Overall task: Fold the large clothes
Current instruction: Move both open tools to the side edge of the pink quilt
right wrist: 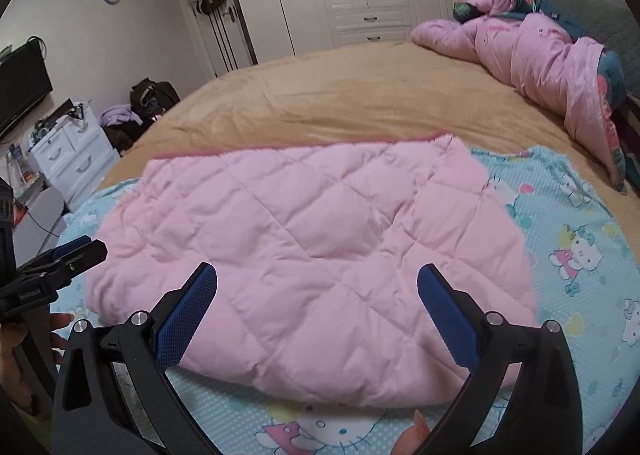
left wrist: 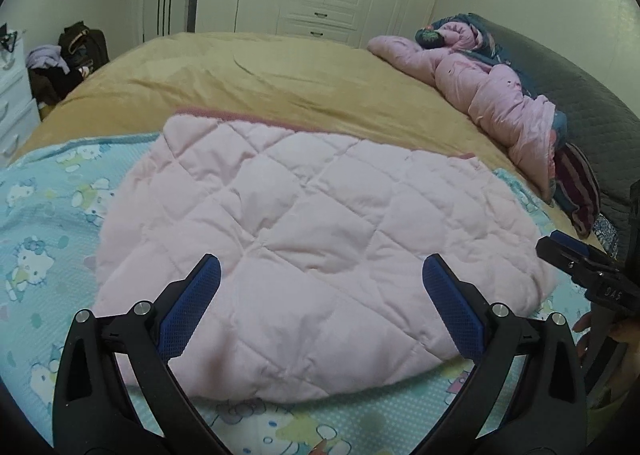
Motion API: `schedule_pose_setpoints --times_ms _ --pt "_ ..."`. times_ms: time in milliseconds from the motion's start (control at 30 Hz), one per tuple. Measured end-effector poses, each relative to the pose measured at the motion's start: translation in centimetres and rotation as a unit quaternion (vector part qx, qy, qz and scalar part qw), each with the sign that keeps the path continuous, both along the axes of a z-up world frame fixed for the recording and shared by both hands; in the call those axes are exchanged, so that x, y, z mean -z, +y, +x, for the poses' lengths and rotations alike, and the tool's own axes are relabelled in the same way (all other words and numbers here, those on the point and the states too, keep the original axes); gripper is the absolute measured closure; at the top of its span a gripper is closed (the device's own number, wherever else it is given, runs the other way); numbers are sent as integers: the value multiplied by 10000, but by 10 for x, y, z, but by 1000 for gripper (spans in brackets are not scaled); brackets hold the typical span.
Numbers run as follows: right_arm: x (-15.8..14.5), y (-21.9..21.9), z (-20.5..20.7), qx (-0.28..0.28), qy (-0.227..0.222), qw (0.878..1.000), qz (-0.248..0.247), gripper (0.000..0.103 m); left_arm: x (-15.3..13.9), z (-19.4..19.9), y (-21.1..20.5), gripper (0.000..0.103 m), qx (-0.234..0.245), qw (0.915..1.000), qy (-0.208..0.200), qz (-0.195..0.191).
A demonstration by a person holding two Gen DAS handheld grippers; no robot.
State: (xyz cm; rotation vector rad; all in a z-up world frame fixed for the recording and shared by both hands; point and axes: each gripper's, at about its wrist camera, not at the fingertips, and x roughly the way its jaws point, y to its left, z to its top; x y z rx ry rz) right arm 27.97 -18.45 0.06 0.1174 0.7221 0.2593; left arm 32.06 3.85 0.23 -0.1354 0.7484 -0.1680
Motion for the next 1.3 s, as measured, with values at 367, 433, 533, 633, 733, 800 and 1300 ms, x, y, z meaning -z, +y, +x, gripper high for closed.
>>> schedule_pose_setpoints --times_ms 367,433,533,633,733,800,1300 --pt "-51 -21 -50 87 -509 9986 113 4 -41 -44 -2 8 -51 9984 -479 313" --pt "-57 -25 -57 114 -562 9983 89 4 -45 -51 1 8 -80 9981 -533 305" --pt "-63 -32 -65 134 -596 9981 110 4 -48 -58 6 8 -113 9978 -552 347" --pt "-66 -41 -69 185 -609 9979 93 4 -47 -62 15 8 -168 9978 -500 410" --pt "-64 -50 -69 256 -605 9978 28 4 -41 -61 27 8 -269 9973 -424 536" --pt "-60 -58 -67 345 -556 9979 -10 4 -36 -57 38 8 -366 9967 -350 641" --pt "-19 -95 -42 695 -192 9967 -368 4 2 -38 112 8 -927 9902 59 1046"
